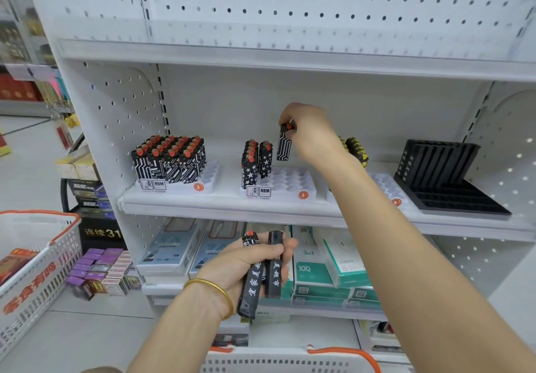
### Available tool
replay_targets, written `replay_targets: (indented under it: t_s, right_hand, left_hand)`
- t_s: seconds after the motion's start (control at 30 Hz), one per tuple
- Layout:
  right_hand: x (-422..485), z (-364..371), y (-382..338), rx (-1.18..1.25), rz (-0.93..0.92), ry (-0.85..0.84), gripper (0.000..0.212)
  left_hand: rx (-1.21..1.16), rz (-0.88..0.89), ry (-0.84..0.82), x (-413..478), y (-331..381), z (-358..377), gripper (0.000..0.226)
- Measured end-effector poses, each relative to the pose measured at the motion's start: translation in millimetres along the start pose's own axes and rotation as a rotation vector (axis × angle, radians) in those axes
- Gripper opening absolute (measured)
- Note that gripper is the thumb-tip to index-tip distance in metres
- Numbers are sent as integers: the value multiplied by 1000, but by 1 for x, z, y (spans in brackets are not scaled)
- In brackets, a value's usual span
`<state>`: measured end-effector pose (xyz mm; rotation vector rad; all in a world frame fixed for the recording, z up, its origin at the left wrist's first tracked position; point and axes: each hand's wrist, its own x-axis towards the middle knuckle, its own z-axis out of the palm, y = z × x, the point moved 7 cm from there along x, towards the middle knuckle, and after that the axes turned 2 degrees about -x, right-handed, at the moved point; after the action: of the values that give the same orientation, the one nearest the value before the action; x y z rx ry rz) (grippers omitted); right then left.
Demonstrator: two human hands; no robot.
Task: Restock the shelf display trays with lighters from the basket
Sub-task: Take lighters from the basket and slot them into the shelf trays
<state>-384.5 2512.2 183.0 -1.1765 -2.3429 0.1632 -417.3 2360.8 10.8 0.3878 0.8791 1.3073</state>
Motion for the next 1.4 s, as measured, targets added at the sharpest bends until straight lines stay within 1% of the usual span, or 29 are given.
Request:
replay_targets:
  t_s: [0.17, 0.27, 0.43, 0.5, 0.57, 0.67, 0.73, 0.83, 0.93, 1.0, 1.03, 1.07, 1.1, 1.17, 1.2, 1.23, 1.3, 1.4]
  right_hand:
    - [0, 15, 2, 19, -27, -76, 37]
    - [-1, 15, 0, 55, -65, -85, 33]
    - [-2, 11, -2, 44, -83, -118, 29]
    - [-2, 9, -1, 56, -74, -125, 27]
    - [-1, 8, 0, 29, -71, -118, 29]
    - [0, 16, -4, -68, -77, -158, 35]
    - [-1, 22, -5, -88, -82, -172, 36]
    - [-6, 25, -2, -86, -61, -110, 40]
    - [-16, 20, -2, -39, -52, -71, 53]
    - [-31, 3, -7, 35, -74, 36, 60]
    - [-42, -8, -11, 80, -102, 96, 57]
    - [-55, -15, -15, 151, -128, 118, 51]
    - [-70, -19, -19, 234, -149, 82, 42]
    - [-97, -13, -29, 323, -194, -99, 26]
    - [-108, -7, -32, 297, -222, -198, 21]
    - [-116, 0, -35, 247, -254, -280, 17]
    - [-127, 13, -37, 154, -302, -400, 14]
    - [-132, 25, -34, 149, -313, -490, 12]
  left_hand:
    - [-9, -6, 17, 2, 0, -2, 39]
    - [-1, -2, 29, 2, 1, -2, 33]
    - [18, 0, 20, 2, 0, -2, 41]
    - [31, 6, 18, 2, 0, -1, 34]
    - [49, 13, 22, 1, 0, 1, 26]
    - [67, 20, 32, 0, 1, 3, 25]
    - [75, 22, 33, 0, 0, 4, 25]
    - [75, 24, 18, -2, 1, 6, 24]
    - [76, 31, -12, -5, 1, 8, 25]
    - [137, 63, -15, -7, 2, 10, 24]
    - [188, 90, -15, -8, 4, 10, 22]
    - [238, 120, -20, -9, 5, 12, 22]
    - [276, 146, -32, -9, 5, 13, 25]
    - [288, 167, -69, -11, 4, 16, 46]
    - [280, 167, -86, -11, 3, 16, 56]
    - [285, 174, -101, -11, 2, 18, 62]
    - [345, 212, -124, -12, 3, 21, 60]
    - [420, 256, -141, -15, 4, 26, 56]
